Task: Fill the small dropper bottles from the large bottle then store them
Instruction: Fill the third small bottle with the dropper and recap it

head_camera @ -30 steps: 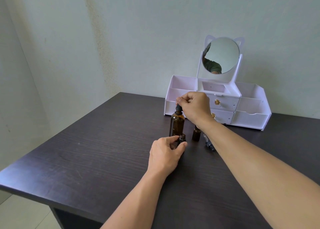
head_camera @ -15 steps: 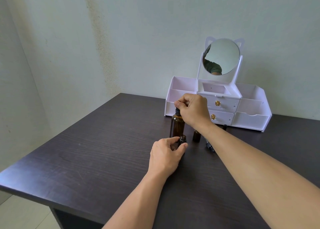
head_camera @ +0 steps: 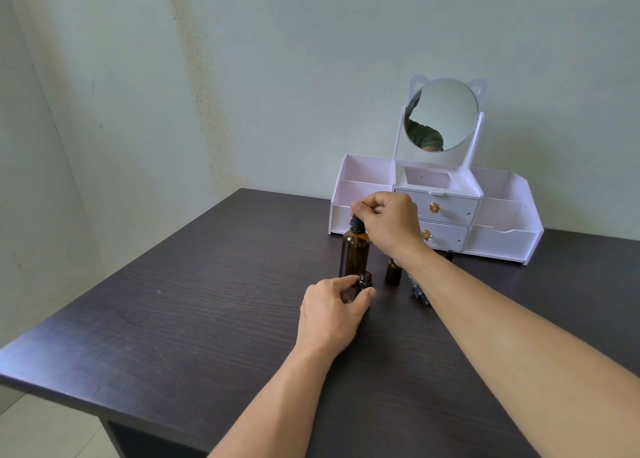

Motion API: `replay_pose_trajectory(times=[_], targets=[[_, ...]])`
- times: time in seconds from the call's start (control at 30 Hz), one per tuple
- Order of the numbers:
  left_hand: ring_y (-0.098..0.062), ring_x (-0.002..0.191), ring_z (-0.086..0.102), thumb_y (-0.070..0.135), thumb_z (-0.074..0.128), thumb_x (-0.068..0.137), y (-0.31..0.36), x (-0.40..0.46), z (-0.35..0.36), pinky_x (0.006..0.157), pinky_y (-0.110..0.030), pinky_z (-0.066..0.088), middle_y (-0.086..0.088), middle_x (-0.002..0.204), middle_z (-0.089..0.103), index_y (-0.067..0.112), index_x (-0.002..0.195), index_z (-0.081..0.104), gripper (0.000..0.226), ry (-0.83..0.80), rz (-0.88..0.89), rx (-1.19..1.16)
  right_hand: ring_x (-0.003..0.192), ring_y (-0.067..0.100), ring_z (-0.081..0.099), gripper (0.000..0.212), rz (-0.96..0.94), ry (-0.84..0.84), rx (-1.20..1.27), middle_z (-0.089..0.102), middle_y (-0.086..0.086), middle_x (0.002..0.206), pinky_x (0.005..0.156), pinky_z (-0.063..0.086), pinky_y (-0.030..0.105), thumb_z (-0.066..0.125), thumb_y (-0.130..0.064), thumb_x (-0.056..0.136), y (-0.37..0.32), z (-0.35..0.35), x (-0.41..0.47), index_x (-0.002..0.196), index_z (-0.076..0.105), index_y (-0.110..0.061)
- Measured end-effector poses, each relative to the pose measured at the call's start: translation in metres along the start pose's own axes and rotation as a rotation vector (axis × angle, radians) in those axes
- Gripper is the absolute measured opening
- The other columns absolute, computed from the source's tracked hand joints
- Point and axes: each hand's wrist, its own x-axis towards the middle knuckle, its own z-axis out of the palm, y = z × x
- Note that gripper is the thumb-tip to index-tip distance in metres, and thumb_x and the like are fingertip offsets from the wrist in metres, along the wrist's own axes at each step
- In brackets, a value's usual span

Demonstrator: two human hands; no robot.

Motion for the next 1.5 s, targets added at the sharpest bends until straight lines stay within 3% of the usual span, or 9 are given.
replay_pose_trajectory(times=[0.23,0.37,0.67,0.83,0.9,1.07,1.2,1.33,1.5], targets=[[-0.004,0.071,0.061,0.046,0.066,0.086,0.002,-0.001,-0.001,0.078,-0.027,0.057,0.012,0.076,0.063,0.022,0.131,0.06,0.051,0.007,-0.007,0.001,0.071,0.013,0.072,0.011,-0.038,0.014,0.073,0.074,0.005,0.076,0.074,0.058,0.03,0.068,-0.018,0.087,-0.016,-0.012,0.002,0.082,0.073,-0.01],[-0.005,0.067,0.061,0.046,0.067,0.086,0.001,-0.002,-0.001,0.077,-0.03,0.057,0.012,0.07,0.062,0.024,0.127,0.063,0.047,0.008,-0.005,-0.004,0.062,0.002,0.069,0.011,-0.094,0.064,0.089,0.073,0.001,0.071,0.065,0.052,0.012,0.068,-0.018,0.087,-0.031,-0.023,0.007,0.08,0.072,-0.012],[-0.004,0.06,0.056,0.048,0.066,0.086,-0.002,-0.001,0.002,0.064,-0.021,0.05,0.012,0.064,0.058,0.026,0.124,0.066,0.044,0.004,0.014,-0.029,0.058,-0.001,0.067,0.011,-0.191,0.132,0.154,0.069,0.0,0.068,0.062,0.051,0.01,0.068,-0.014,0.087,-0.058,-0.047,0.017,0.084,0.071,-0.003],[-0.004,0.059,0.054,0.048,0.066,0.086,-0.001,0.0,0.001,0.062,-0.019,0.045,0.013,0.064,0.057,0.026,0.124,0.066,0.043,0.002,0.003,-0.028,0.063,0.008,0.071,0.011,-0.171,0.099,0.155,0.072,0.002,0.071,0.073,0.06,0.028,0.07,-0.015,0.086,-0.059,-0.054,0.014,0.082,0.072,-0.005],[-0.003,0.062,0.055,0.046,0.066,0.086,-0.001,-0.001,0.001,0.066,-0.021,0.05,0.014,0.066,0.057,0.025,0.125,0.065,0.044,0.003,0.0,-0.023,0.066,0.011,0.072,0.01,-0.16,0.058,0.129,0.073,0.001,0.071,0.077,0.06,0.036,0.072,-0.017,0.085,-0.056,-0.055,0.009,0.077,0.072,-0.011],[-0.004,0.069,0.055,0.046,0.067,0.086,-0.001,0.001,0.001,0.081,-0.03,0.058,0.0,0.089,0.071,0.022,0.13,0.061,0.051,0.007,-0.01,-0.011,0.072,0.022,0.073,0.013,-0.138,-0.002,0.09,0.074,0.009,0.075,0.079,0.059,0.044,0.073,-0.019,0.083,-0.042,-0.051,-0.001,0.08,0.074,-0.006],[-0.003,0.064,0.054,0.044,0.066,0.086,0.0,-0.001,0.0,0.073,-0.022,0.054,0.008,0.075,0.064,0.023,0.128,0.062,0.047,0.008,-0.001,-0.014,0.073,0.021,0.073,0.017,-0.122,-0.026,0.054,0.074,0.008,0.076,0.079,0.059,0.044,0.073,-0.022,0.083,-0.034,-0.048,-0.008,0.082,0.074,-0.005],[-0.003,0.064,0.054,0.044,0.067,0.086,0.0,0.0,0.001,0.073,-0.022,0.054,-0.001,0.092,0.072,0.022,0.128,0.062,0.047,0.009,-0.005,-0.016,0.076,0.022,0.072,0.018,-0.101,-0.024,0.039,0.074,0.008,0.078,0.08,0.058,0.045,0.073,-0.024,0.083,-0.028,-0.048,-0.013,0.084,0.075,-0.006],[-0.011,0.078,0.066,0.044,0.067,0.086,0.0,-0.001,0.001,0.077,-0.025,0.056,-0.003,0.097,0.073,0.022,0.129,0.062,0.049,0.006,-0.001,-0.024,0.076,0.019,0.071,0.016,-0.111,-0.014,-0.001,0.074,0.008,0.08,0.078,0.059,0.039,0.072,-0.021,0.084,-0.027,-0.048,-0.019,0.087,0.074,-0.006]])
